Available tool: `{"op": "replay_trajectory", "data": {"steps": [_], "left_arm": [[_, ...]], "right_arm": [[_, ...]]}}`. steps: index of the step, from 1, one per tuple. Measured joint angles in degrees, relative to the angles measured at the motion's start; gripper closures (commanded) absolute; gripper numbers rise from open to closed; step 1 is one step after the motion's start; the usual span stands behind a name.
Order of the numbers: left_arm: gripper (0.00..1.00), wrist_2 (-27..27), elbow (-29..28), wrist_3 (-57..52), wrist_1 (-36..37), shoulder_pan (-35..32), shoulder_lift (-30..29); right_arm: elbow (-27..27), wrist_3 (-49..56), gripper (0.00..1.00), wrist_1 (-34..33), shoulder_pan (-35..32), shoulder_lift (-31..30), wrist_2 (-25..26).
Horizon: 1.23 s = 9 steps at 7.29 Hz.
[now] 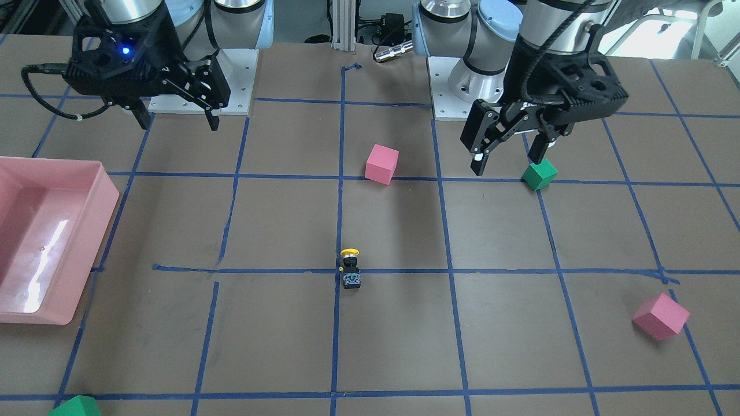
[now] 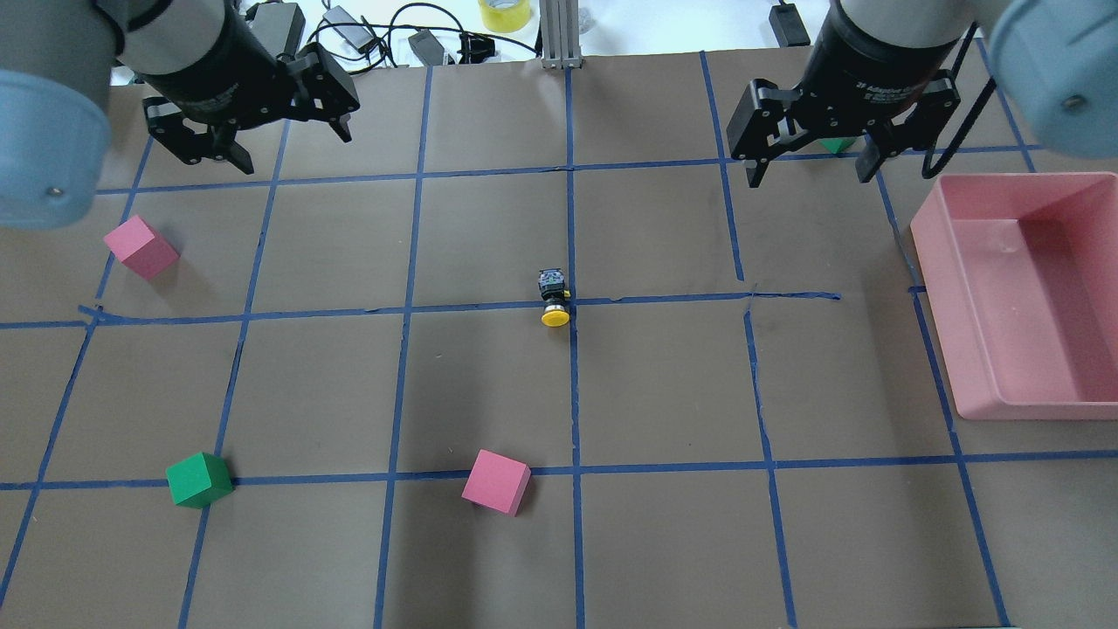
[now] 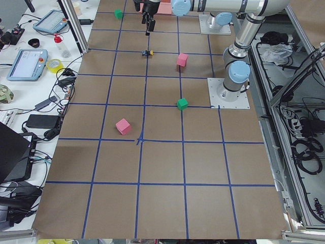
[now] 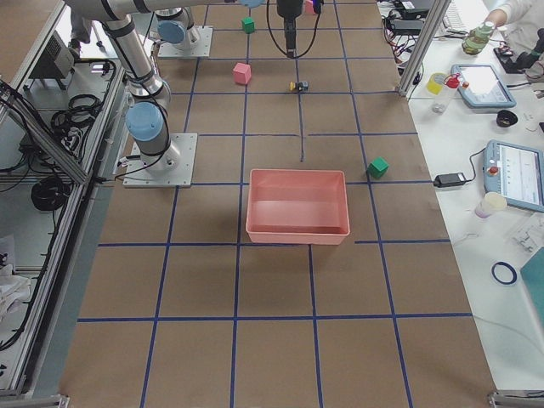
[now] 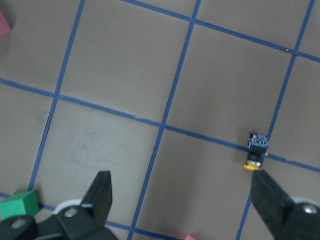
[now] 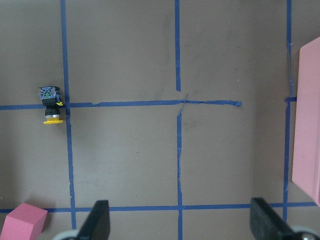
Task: Align button upright
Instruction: 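Raise the right gripper away while the left arm reaches toward the button, then lower the left gripper over the lying button and grasp its body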
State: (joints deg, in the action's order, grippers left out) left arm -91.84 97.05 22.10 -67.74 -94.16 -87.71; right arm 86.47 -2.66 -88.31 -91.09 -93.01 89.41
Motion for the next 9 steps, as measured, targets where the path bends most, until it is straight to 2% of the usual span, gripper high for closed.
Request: {"op": "replay_trajectory", "data": {"steps": [2,4,6,7,9], "left_arm": [[0.00,-6.5,7.4,5.0,9.9,-6.6,-0.2],[0.00,-11.3,16.6,9.2,23.1,-12.2,-0.9],[0.10,-12.2,24.8,10.0,37.1,-14.9,-2.8],[0.10,-12.1,27.0,10.1,41.2,-15.8,-4.3],[0.08,-11.2,28.0,10.4,43.7,-16.6,-7.1]], "right_arm": [[-0.1,1.5,0.00,0.0,1.2,-0.8,-0.1],[-0.1,2.2,0.00,-0.4,1.9,-0.7,-0.2],[-0.1,2.5,0.00,-0.4,4.1,-0.3,-0.3],[-0.3,2.9,0.00,-0.1,5.4,-0.2,-0.1],[-1.1,4.5,0.00,0.8,5.5,-0.5,-1.3]]}}
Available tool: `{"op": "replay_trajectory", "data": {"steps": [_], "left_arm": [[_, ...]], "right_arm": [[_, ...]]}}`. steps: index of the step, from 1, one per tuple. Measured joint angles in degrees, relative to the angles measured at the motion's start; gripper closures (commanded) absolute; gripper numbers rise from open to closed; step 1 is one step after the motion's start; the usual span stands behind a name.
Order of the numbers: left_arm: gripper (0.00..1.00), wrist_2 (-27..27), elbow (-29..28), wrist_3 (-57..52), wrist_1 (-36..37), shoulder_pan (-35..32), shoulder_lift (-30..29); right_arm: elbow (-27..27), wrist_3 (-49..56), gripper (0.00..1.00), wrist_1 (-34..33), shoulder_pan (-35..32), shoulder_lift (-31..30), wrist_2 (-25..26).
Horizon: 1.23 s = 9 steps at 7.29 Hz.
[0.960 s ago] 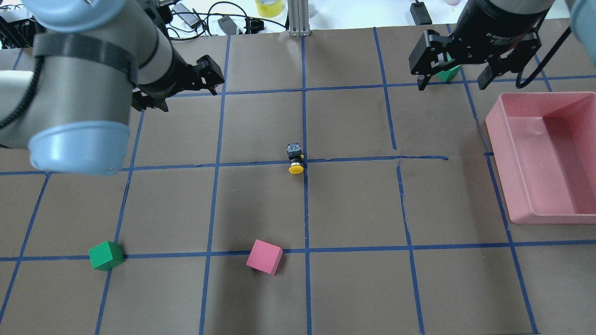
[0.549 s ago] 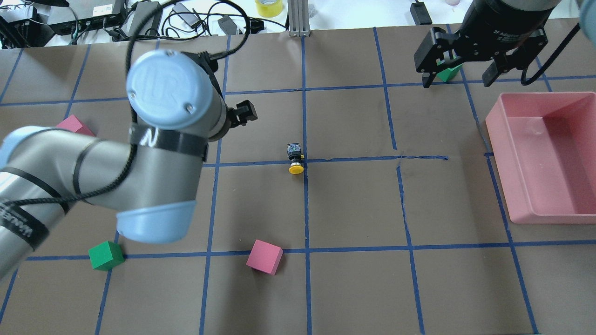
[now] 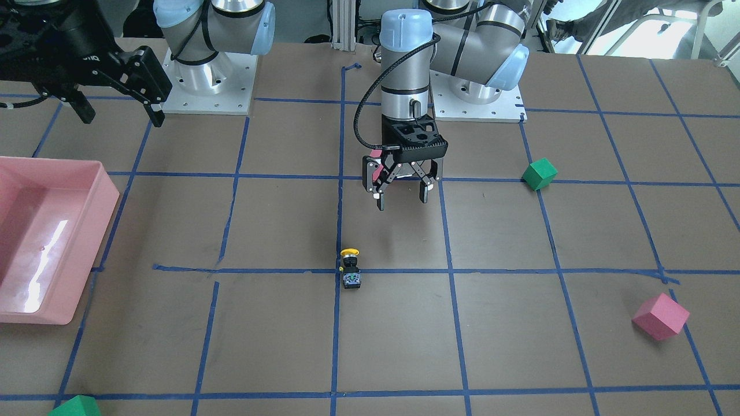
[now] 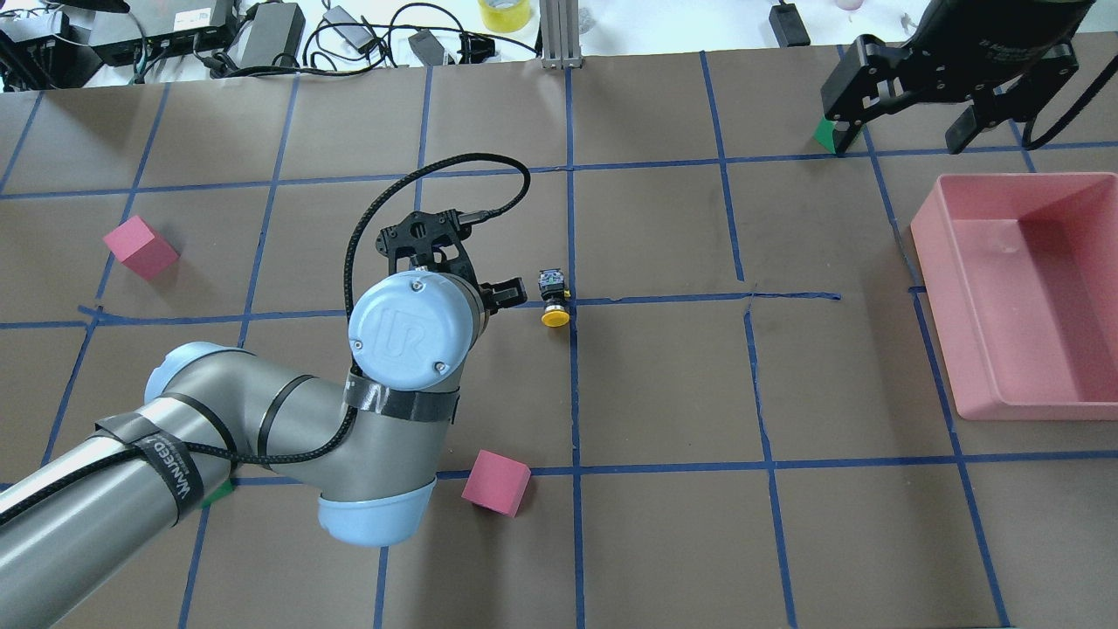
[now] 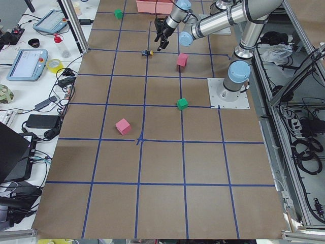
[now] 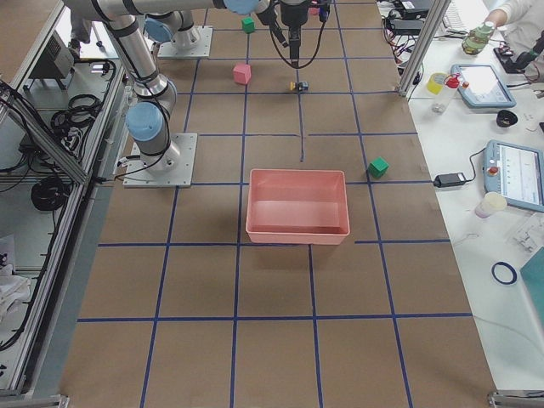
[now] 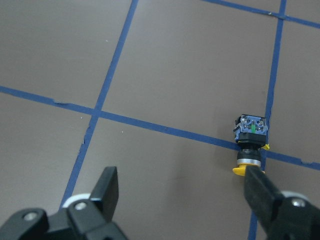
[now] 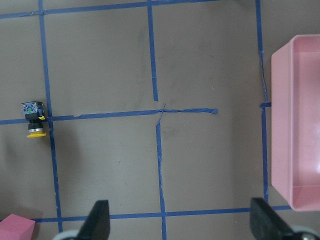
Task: Align button upright
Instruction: 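Lower the left gripper over the lying button and grasp its body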
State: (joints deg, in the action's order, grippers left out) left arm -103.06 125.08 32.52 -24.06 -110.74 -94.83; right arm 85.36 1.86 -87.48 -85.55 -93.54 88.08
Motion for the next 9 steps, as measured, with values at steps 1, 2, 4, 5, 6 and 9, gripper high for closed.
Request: {"op": "replay_trajectory", "data": {"steps": [1,2,4,5,6,9], "left_arm": [[0.08,0.3,-0.2,0.0,0.3,-0.1,-0.7],[0.09,0.4,-0.4,0.0,0.4,-0.1,-1.6],[0.09,0.4,-0.3,-0.1,4.8,-0.1,-4.8],[0.09,0.7,-0.2,-0.6,9.3,-0.1,-7.1],[0.09,1.7,-0.1,-2.6,14.0,-0.2,-9.6],[0.09,4.6,-0.1,-10.6,24.6,-2.2,-16.5]], "right_arm": [[-0.7,1.1,0.00,0.1,-1.5,0.0,-0.5],[-1.6,1.6,0.00,-0.3,-3.6,0.4,0.1],[-2.4,1.9,0.00,-0.6,-6.2,1.6,2.5],[-2.5,2.0,0.00,-0.4,-6.8,1.9,2.9],[-2.5,1.9,0.00,-0.2,-7.6,2.0,3.1],[-2.3,1.9,0.00,-0.1,-8.4,2.0,3.3]]}}
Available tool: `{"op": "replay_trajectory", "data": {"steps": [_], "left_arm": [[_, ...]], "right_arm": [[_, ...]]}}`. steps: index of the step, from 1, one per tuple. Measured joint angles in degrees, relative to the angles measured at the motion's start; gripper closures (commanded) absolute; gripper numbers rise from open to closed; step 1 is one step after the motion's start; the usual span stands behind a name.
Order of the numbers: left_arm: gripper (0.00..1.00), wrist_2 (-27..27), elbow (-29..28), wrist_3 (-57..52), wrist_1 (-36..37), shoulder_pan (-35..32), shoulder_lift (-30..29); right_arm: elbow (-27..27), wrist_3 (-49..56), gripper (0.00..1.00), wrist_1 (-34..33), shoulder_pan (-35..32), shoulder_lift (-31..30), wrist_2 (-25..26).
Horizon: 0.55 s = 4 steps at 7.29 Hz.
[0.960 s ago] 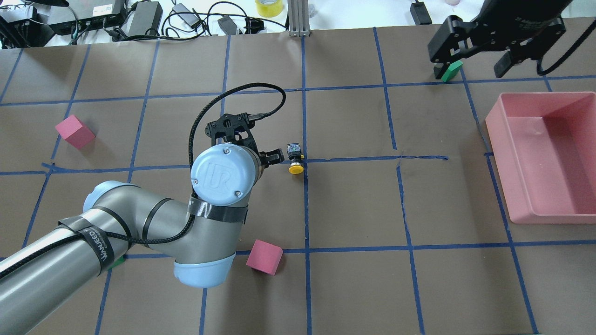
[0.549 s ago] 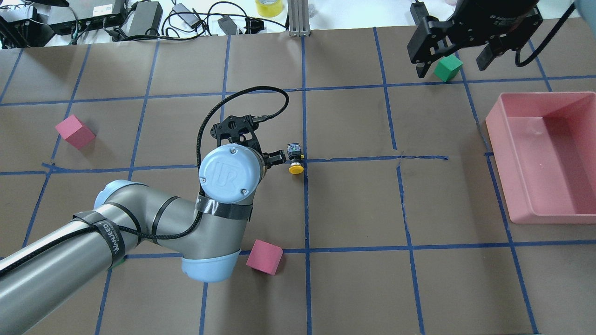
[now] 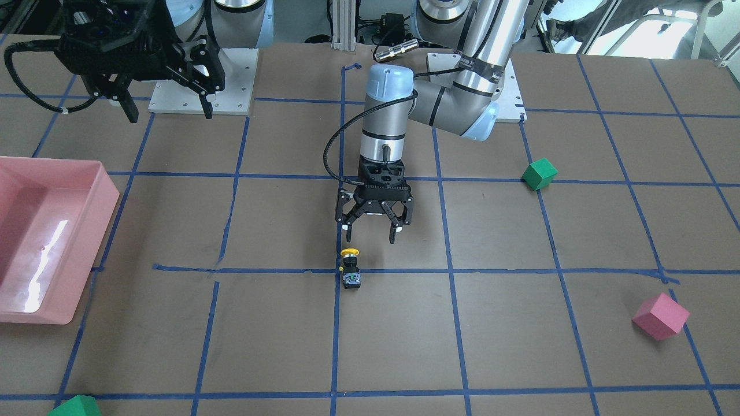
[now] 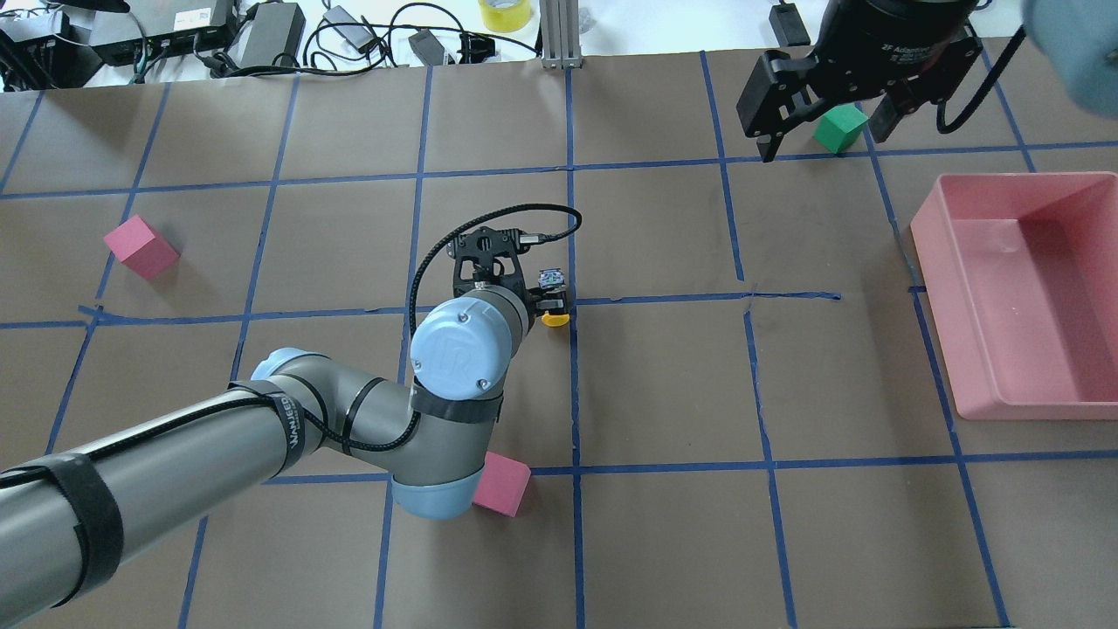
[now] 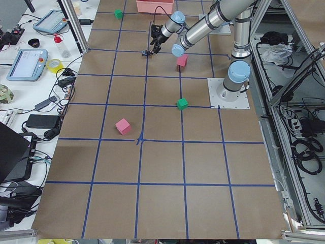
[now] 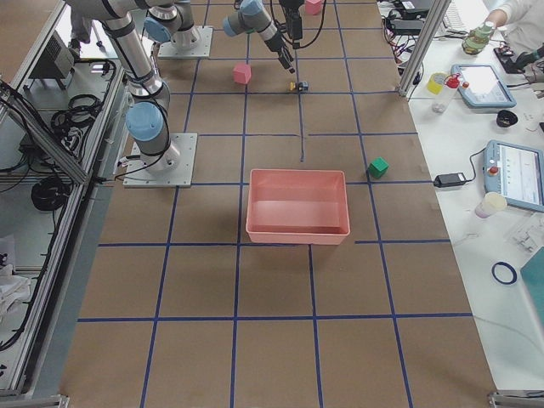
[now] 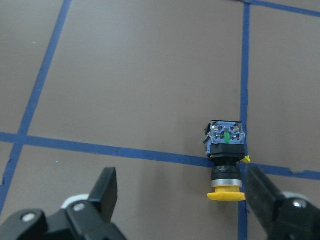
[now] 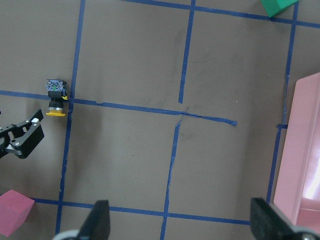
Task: Align button upright
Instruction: 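Lower the left gripper over the lying button and grasp its body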
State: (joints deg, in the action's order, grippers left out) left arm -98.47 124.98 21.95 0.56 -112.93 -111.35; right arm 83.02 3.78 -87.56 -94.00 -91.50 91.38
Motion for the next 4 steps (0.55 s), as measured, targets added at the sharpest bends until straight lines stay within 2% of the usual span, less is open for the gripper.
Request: {"op": "replay_trajectory", "data": {"steps": [2,3,4], "left_arm": [[0.10,-0.7,0.0,-0.8,7.8,-2.1,-5.1],[0.19,-1.6,0.0,-0.7,11.2,-2.5,-7.3],[0.21,-2.0,0.0,-0.6,13.7,-2.7,-9.1]], "right_arm": [[0.1,0.0,0.00,0.0,0.0,0.0,0.0],[0.1,0.0,0.00,0.1,0.0,0.0,-0.1],[0.1,0.0,0.00,0.1,0.0,0.0,-0.1]]}}
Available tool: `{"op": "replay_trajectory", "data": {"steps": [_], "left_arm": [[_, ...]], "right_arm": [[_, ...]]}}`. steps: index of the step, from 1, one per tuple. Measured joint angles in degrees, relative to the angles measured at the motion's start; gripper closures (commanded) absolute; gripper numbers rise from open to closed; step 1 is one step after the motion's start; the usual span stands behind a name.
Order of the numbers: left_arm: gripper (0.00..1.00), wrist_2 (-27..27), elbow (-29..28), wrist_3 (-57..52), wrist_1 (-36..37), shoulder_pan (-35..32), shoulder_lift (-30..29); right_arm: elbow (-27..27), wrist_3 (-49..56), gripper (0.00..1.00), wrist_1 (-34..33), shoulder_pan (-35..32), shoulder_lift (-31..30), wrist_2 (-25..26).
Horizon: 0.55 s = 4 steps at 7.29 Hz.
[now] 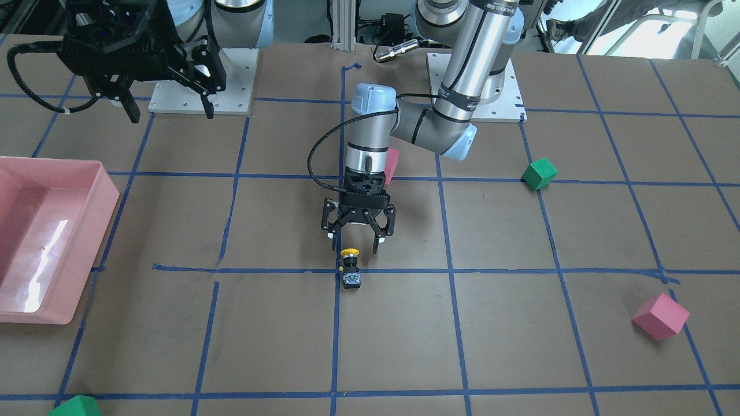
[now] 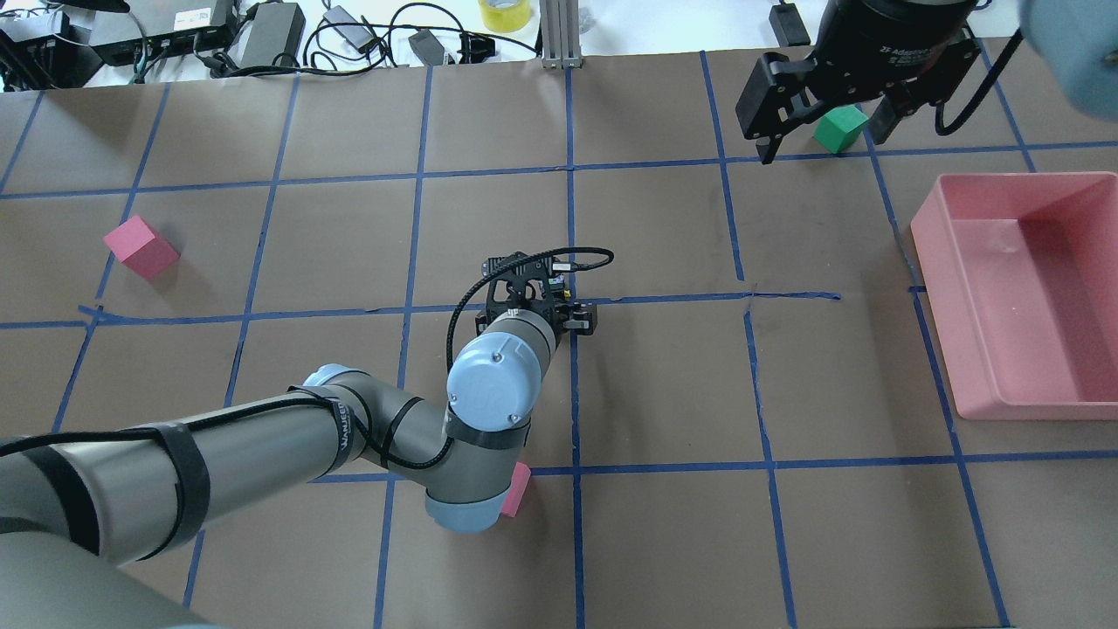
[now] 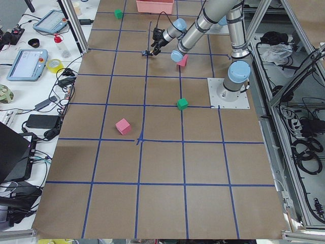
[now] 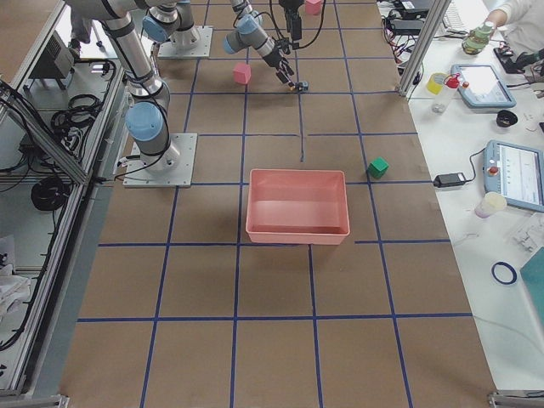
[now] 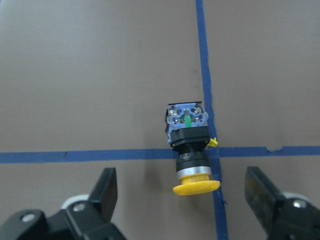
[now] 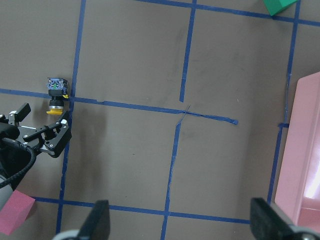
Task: Align button upright
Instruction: 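Lower the left gripper over the lying button and grasp its body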
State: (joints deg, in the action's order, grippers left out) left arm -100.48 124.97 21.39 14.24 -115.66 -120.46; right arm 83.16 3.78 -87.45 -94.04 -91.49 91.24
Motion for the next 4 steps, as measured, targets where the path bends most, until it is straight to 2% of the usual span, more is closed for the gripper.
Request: {"op": "replay_trajectory", "data": {"steps": [1,2,4], "left_arm": [[0.31,-0.2,0.0,0.1,1.5,-0.2,-1.4],[0.50,-0.3,-0.1,0.2,2.3,-0.2,-2.3],[0.77,-0.3,-0.2,-0.1,2.8,-0.3,-3.2]], "right_arm": [[0.0,0.0,0.00,0.0,0.0,0.0,0.0],[0.1,0.0,0.00,-0.1,0.0,0.0,0.0],[0.1,0.0,0.00,0.0,0.0,0.1,-0.1]]}}
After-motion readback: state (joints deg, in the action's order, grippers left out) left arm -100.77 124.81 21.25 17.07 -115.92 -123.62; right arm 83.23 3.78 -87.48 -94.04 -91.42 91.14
